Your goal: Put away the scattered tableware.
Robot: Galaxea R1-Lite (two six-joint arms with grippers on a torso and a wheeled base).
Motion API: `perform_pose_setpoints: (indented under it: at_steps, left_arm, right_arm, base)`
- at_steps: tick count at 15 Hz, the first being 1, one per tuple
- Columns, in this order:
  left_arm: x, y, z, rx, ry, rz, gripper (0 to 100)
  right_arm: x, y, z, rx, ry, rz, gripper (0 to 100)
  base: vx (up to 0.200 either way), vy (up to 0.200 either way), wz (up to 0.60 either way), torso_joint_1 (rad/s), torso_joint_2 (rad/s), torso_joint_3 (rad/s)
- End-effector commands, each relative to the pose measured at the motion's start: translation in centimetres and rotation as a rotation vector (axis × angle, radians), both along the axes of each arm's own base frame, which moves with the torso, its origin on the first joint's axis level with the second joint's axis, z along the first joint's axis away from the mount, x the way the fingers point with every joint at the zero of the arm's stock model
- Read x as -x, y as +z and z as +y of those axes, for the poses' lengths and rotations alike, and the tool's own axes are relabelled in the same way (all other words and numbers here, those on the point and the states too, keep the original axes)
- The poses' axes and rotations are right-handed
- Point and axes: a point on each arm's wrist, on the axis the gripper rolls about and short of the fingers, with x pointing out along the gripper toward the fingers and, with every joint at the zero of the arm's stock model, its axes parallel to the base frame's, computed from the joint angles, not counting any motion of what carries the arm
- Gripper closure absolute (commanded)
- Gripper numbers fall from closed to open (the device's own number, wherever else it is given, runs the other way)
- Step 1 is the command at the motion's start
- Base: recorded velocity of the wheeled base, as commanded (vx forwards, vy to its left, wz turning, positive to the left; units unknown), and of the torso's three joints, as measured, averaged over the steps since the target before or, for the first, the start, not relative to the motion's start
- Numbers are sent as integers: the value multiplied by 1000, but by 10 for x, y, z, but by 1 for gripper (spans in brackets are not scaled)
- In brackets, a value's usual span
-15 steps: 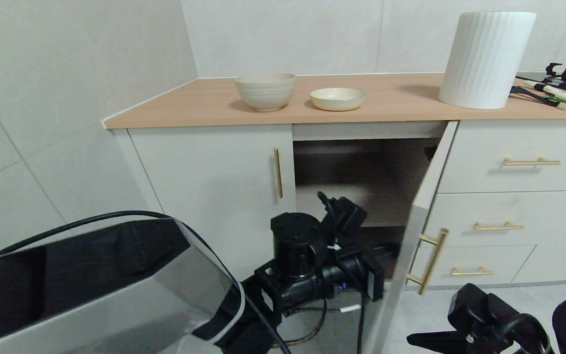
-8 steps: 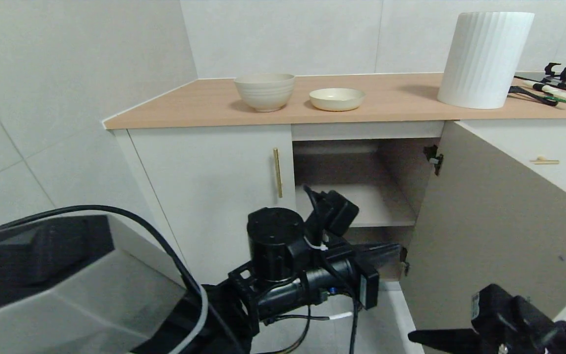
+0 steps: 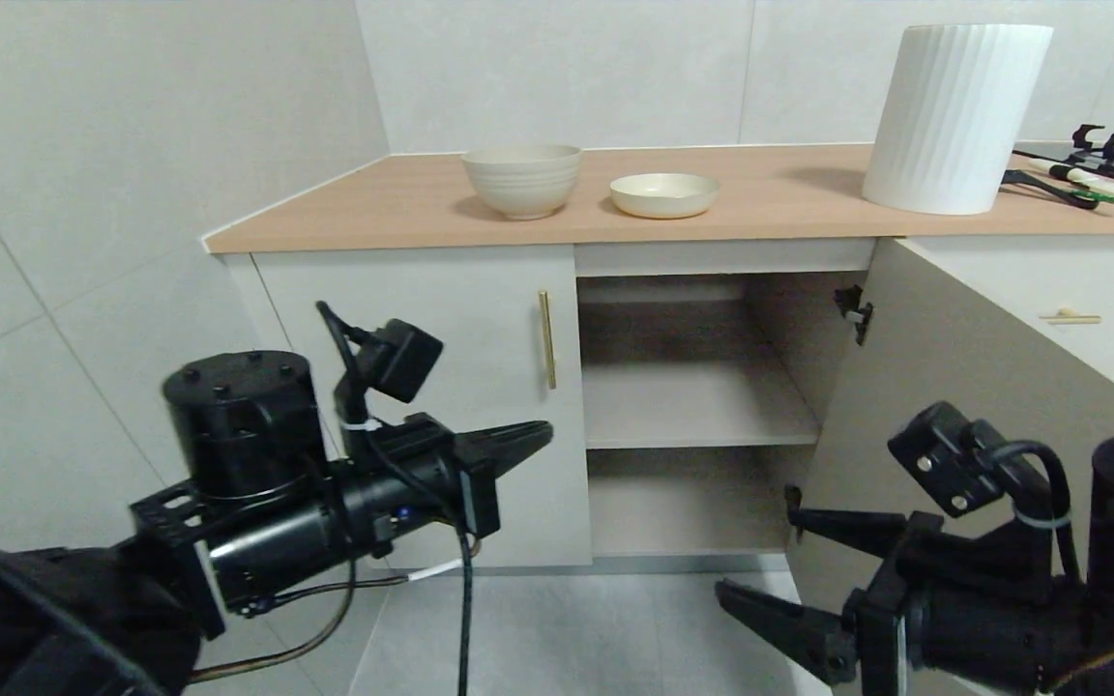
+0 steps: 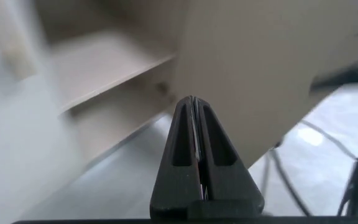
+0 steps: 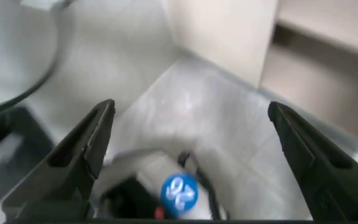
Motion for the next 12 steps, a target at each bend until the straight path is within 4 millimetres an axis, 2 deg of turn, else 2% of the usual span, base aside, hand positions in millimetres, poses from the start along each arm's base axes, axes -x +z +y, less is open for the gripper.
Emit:
perform_pose_setpoints:
  at_steps: [1,4,6,9,10,12]
  left_arm:
    - [35,40,62,-4,165,-57,100]
    - [53,53,84,-18,238,-25,100]
    - [52,52,88,-23,259,-14,100]
    - [46,52,89,-25,272,-8,100]
    - [46,52,89,-25,272,-8,0]
    - [40,52,88,-23,271,1,0]
  right_arm:
    - [-28,9,17,-5,-34,-4,0]
    - [-51,34,37,-3,-43,4,0]
    - [-60,47,45,-11,-50,21,0]
    - [-68,46,41,-32,-96,74,0]
    - [-68,46,41,-32,-96,74,0]
    - [-73,47,37,-57,-134,96,0]
  base:
    - [0,0,0,0,0,0]
    - [0,0,0,0,0,0]
    - [0,0,0,0,0,0]
    - [0,0,0,0,0,0]
    - [0,0,0,0,0,0]
    - [0,0,0,0,0,0]
